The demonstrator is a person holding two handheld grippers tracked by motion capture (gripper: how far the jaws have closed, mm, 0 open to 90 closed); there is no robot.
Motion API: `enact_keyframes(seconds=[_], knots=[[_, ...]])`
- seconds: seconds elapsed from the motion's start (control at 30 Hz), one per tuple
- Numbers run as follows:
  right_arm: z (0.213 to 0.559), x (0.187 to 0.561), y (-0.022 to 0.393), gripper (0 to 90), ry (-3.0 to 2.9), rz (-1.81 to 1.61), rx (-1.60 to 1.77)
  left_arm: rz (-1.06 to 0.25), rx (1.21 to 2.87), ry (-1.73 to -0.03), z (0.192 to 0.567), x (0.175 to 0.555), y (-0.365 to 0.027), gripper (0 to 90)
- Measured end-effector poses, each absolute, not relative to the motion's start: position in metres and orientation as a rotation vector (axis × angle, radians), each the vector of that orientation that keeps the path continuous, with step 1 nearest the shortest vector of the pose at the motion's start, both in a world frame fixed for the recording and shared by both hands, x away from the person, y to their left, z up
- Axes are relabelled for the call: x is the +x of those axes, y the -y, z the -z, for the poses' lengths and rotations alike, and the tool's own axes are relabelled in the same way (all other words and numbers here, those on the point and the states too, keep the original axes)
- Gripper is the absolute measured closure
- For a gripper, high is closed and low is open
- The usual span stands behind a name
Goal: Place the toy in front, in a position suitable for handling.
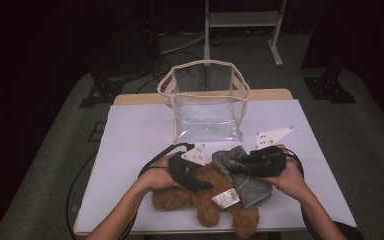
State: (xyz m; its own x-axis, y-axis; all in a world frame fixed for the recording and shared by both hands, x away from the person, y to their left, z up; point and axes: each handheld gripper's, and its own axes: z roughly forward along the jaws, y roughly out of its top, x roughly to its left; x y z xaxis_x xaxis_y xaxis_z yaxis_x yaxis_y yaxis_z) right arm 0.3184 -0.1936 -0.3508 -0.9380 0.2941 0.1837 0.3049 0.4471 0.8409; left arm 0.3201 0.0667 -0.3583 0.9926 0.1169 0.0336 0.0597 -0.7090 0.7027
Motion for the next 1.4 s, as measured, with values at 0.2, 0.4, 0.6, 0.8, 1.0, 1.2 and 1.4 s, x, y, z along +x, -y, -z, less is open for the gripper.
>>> enact_keyframes(seconds=[0.2,0.4,0.6,0.8,1.0,1.2,1.4], knots=[[0.329,0.337,0.19,73.1,2.716,1.539,-0.553,-0.2,2.327,-0.147,0.349,0.336,-0.06,46.4],[0.341,0.341,0.184,73.4,2.731,1.462,-0.539,-0.166,2.336,-0.12,0.356,0.333,-0.064,42.4],[0.358,0.321,0.2,73.6,2.699,1.529,-0.566,-0.238,2.364,-0.102,0.352,0.321,-0.081,31.6],[0.376,0.304,0.223,73.6,2.653,1.571,-0.648,-0.29,2.387,-0.121,0.355,0.313,-0.106,27.0],[0.389,0.291,0.232,73.6,2.689,1.491,-0.7,-0.319,2.35,-0.149,0.355,0.31,-0.127,24.6],[0.407,0.285,0.248,73.6,2.686,1.414,-0.801,-0.339,2.348,-0.196,0.357,0.309,-0.144,21.7],[0.389,0.285,0.24,74.0,2.655,1.52,-0.725,-0.332,2.359,-0.208,0.366,0.308,-0.143,22.0]])
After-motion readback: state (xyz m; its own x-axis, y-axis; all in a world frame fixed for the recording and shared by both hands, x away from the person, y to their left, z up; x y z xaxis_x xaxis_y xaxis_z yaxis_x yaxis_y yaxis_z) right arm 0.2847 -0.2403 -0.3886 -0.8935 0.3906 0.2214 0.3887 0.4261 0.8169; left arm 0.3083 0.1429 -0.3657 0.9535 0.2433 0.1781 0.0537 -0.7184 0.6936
